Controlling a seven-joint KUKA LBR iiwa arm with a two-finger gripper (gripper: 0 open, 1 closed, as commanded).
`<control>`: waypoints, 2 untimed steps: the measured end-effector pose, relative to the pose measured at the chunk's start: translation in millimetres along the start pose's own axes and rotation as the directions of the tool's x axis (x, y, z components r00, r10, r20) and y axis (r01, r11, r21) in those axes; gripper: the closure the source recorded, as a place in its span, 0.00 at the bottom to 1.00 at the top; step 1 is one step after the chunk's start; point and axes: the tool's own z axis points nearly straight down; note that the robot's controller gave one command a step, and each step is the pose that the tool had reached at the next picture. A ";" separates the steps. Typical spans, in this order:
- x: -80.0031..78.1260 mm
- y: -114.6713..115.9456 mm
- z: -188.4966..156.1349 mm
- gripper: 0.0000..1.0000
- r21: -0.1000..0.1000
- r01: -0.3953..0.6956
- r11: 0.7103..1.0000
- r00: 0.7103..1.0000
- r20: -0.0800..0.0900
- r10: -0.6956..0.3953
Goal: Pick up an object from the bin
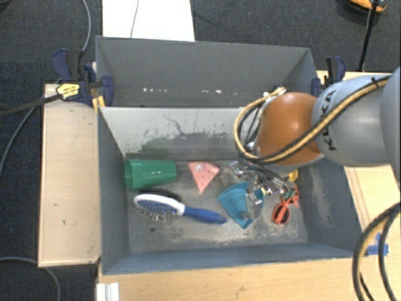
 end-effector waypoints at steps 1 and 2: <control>3.5 0.9 -1.9 1.00 -0.001 0.118 0.993 0.993 -0.002 -0.118; 3.5 0.9 -1.9 1.00 -0.001 0.118 0.993 0.993 -0.002 -0.118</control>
Offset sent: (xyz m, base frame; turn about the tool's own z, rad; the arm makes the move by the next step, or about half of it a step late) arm 0.0000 0.0000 0.0000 0.0000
